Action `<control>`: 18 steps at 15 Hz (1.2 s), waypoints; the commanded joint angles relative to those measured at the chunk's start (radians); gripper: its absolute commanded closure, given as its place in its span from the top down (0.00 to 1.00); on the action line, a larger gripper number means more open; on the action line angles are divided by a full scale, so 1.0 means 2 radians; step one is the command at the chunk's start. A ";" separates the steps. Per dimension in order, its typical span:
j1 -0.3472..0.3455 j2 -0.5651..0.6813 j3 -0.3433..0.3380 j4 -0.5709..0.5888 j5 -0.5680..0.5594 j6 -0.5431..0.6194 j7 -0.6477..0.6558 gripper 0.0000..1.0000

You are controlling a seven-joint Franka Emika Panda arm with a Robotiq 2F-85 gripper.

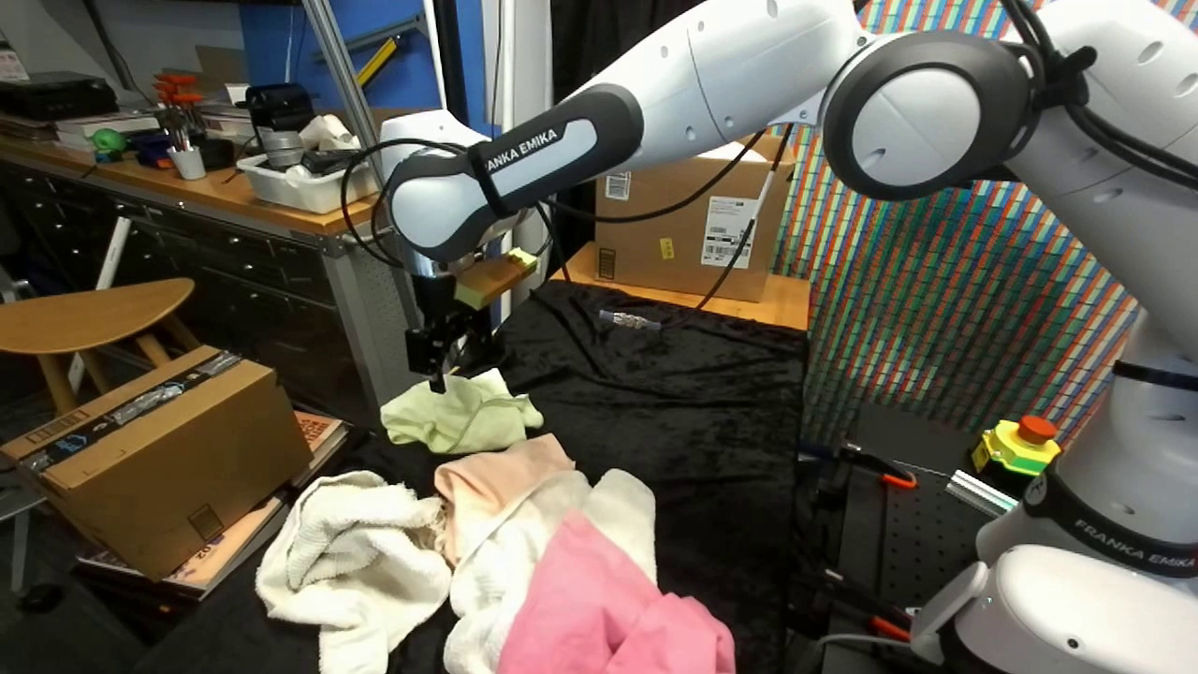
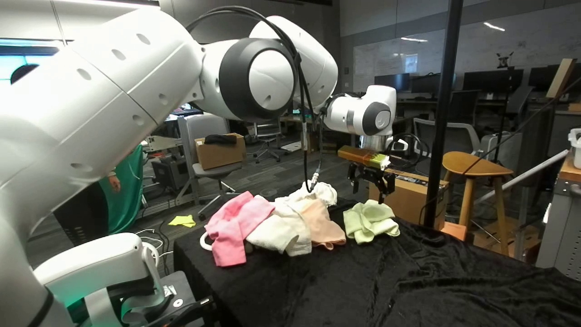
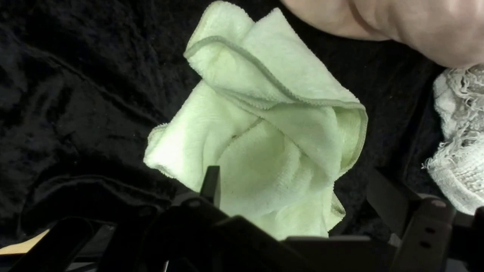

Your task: Move all the clothes, the orange object and put together on the left side of the table

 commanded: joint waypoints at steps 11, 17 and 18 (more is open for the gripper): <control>-0.020 0.066 0.017 0.066 0.030 0.016 -0.033 1.00; -0.021 0.077 0.023 0.065 0.034 0.044 -0.031 1.00; -0.020 0.080 0.022 0.066 0.033 0.046 -0.032 1.00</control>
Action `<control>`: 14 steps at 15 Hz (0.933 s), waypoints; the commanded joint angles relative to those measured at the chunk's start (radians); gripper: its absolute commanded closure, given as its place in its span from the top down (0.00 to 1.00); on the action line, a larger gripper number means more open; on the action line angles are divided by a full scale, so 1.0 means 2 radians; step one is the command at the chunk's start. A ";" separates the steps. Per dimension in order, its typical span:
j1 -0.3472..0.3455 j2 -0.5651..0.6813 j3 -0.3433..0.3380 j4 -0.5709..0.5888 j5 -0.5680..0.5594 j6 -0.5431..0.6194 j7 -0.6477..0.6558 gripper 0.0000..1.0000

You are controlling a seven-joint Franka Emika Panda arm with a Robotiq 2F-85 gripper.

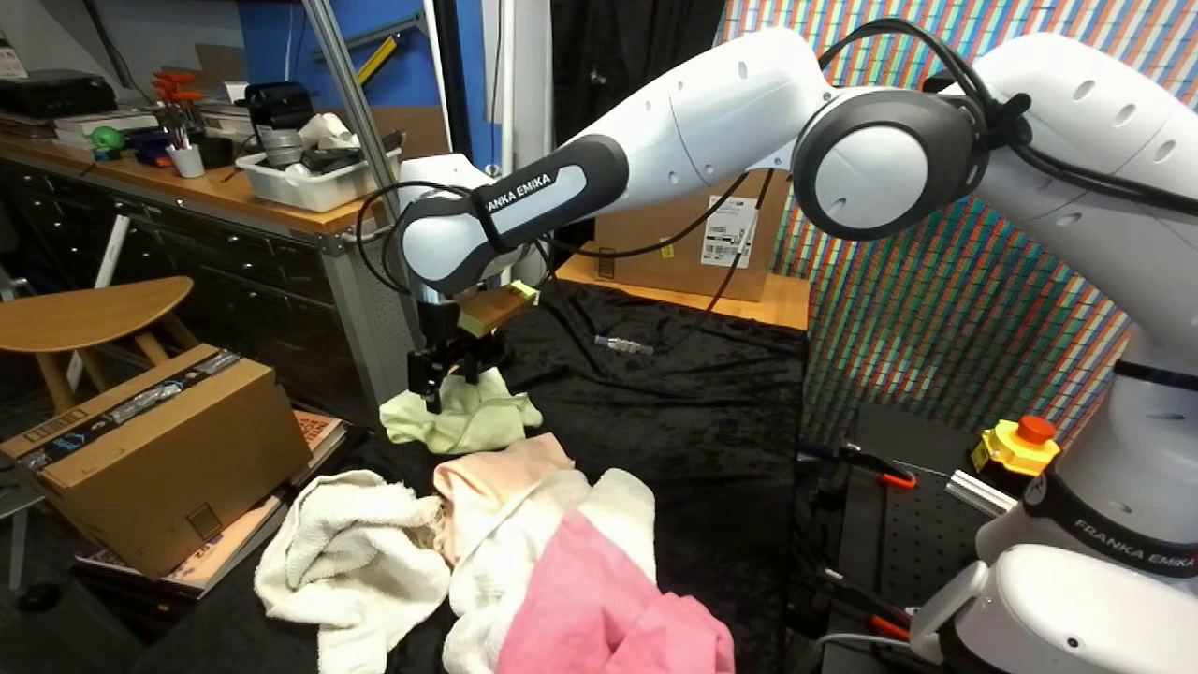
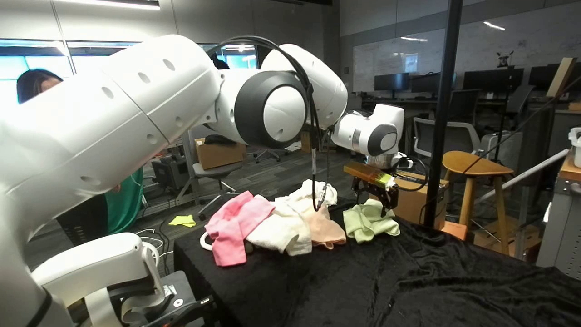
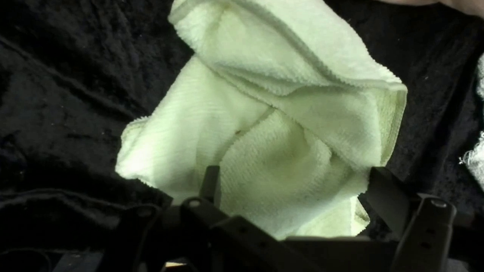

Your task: Move all the clothes, the orange object and put together on the left side of the table

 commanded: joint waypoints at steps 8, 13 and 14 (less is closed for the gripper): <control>0.001 0.025 0.006 0.019 0.007 0.016 -0.009 1.00; 0.003 0.020 0.004 0.005 0.006 0.051 -0.004 0.75; 0.002 0.018 0.004 0.000 0.006 0.058 -0.003 0.72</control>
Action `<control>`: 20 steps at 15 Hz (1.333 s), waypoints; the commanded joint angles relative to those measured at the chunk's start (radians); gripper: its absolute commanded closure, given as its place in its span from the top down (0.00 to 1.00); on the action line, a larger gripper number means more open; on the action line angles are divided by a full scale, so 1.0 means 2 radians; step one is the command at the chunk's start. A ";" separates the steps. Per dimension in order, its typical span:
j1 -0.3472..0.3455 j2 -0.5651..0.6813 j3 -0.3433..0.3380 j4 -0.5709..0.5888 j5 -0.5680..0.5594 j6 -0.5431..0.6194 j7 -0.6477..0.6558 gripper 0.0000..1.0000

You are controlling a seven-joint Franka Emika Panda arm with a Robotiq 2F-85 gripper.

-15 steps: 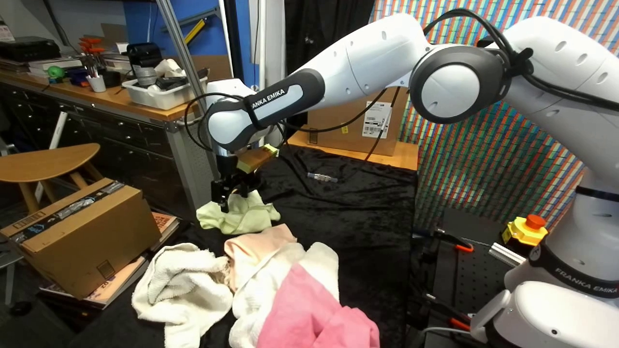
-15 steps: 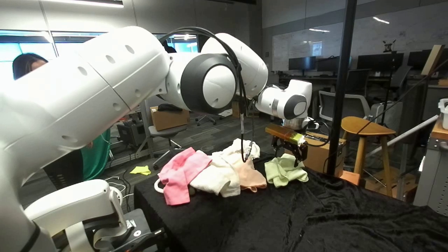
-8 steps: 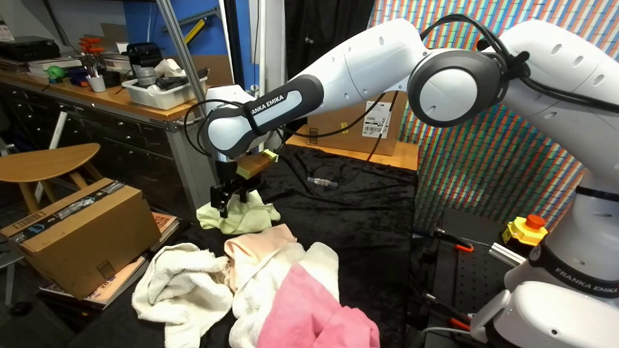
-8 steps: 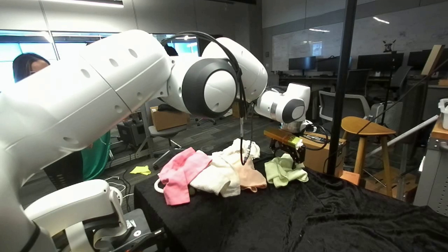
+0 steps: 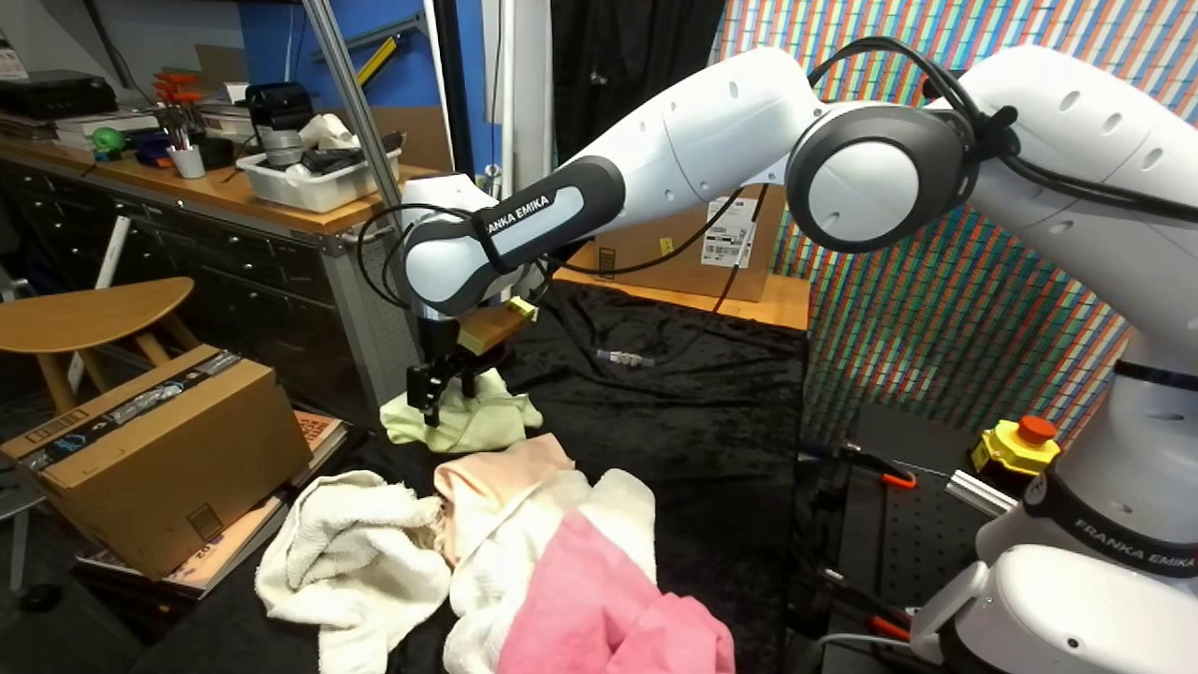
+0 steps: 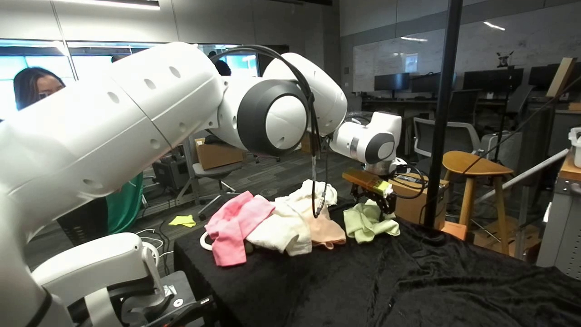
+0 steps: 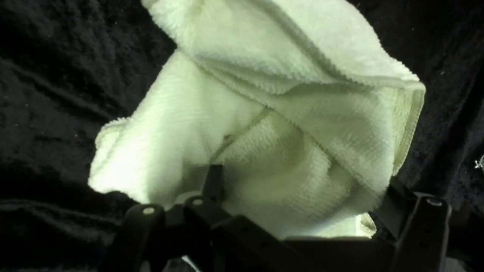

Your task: Move all the clothes, the orange object and put together on the left side of the table

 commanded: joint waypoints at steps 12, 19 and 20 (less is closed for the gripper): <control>-0.014 -0.052 0.006 -0.075 0.009 0.010 -0.020 0.06; -0.035 -0.137 0.021 -0.129 0.015 -0.100 -0.073 0.09; -0.036 -0.154 0.021 -0.141 0.014 -0.114 -0.080 0.10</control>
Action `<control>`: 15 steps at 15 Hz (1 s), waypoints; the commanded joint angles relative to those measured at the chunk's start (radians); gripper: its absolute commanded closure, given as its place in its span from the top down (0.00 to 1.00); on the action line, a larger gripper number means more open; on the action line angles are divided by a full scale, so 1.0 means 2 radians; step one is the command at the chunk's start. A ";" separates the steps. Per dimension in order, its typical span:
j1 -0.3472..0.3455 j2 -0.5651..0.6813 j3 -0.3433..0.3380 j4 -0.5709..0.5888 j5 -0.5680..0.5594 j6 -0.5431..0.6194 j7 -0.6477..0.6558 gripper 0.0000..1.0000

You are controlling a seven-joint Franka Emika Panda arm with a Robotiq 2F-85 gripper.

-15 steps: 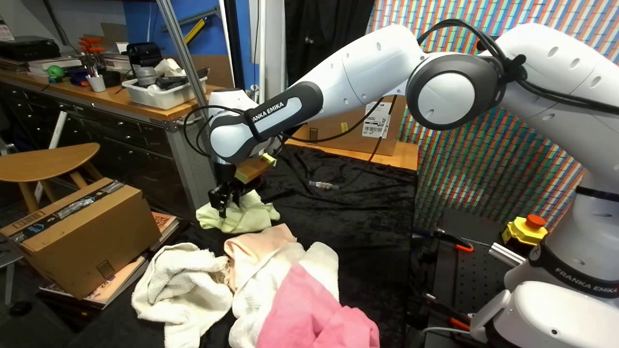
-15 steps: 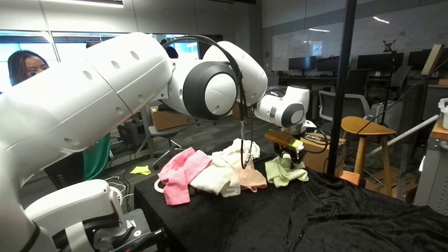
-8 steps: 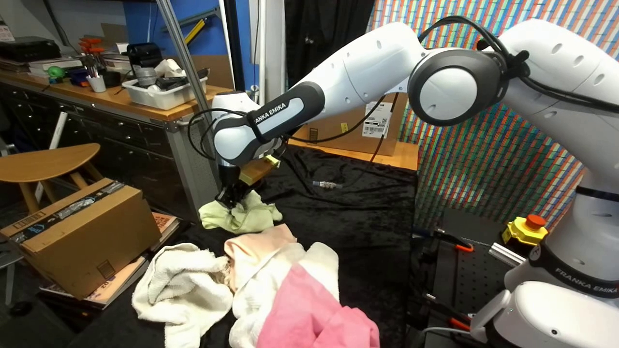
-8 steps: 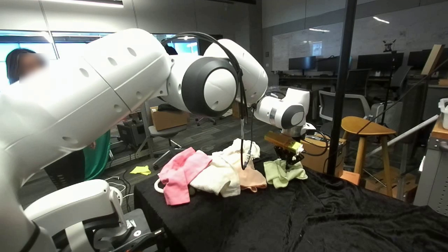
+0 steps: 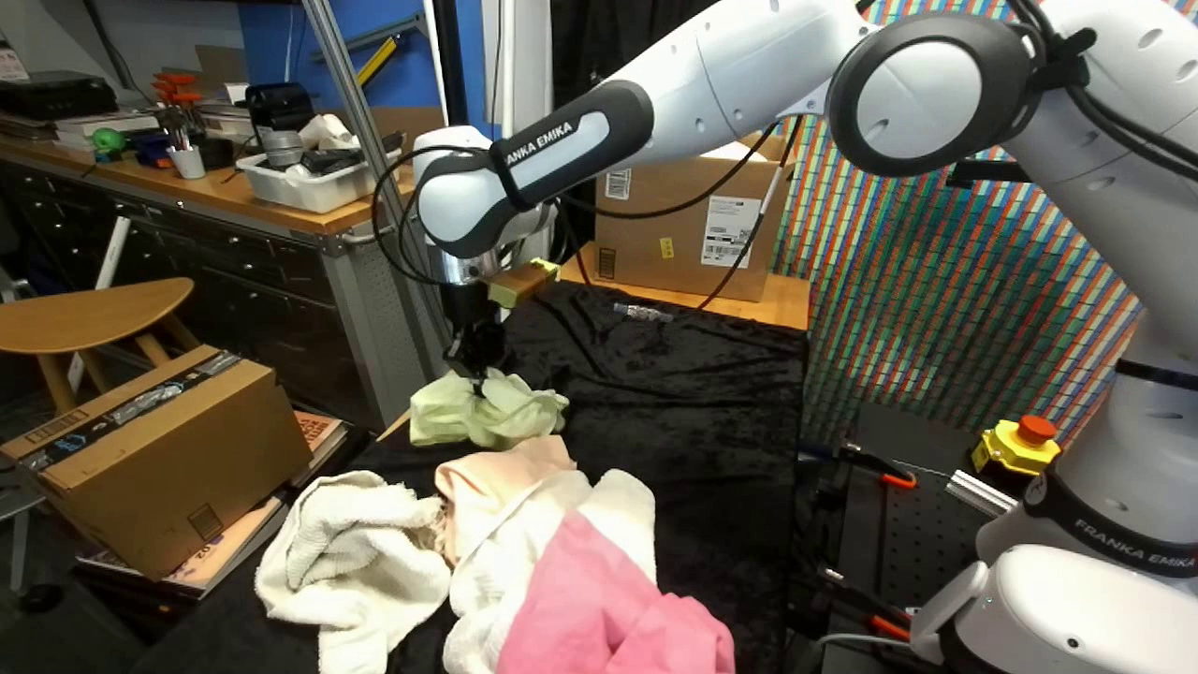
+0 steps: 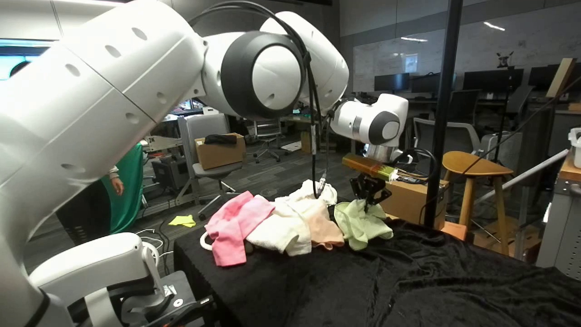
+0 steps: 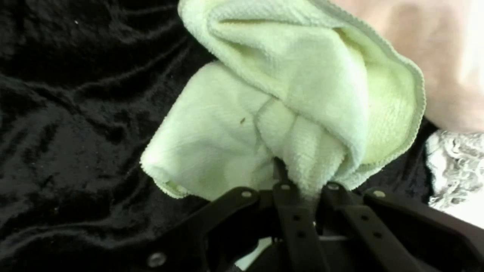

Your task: Move all the clothes, the orange object and put together on the left side of the table

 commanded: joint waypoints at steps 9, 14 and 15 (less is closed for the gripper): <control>-0.012 -0.176 0.024 -0.128 0.059 -0.157 -0.089 0.09; -0.013 -0.228 0.033 -0.176 0.125 -0.163 -0.108 0.09; -0.011 -0.237 0.033 -0.186 0.139 -0.162 -0.108 0.09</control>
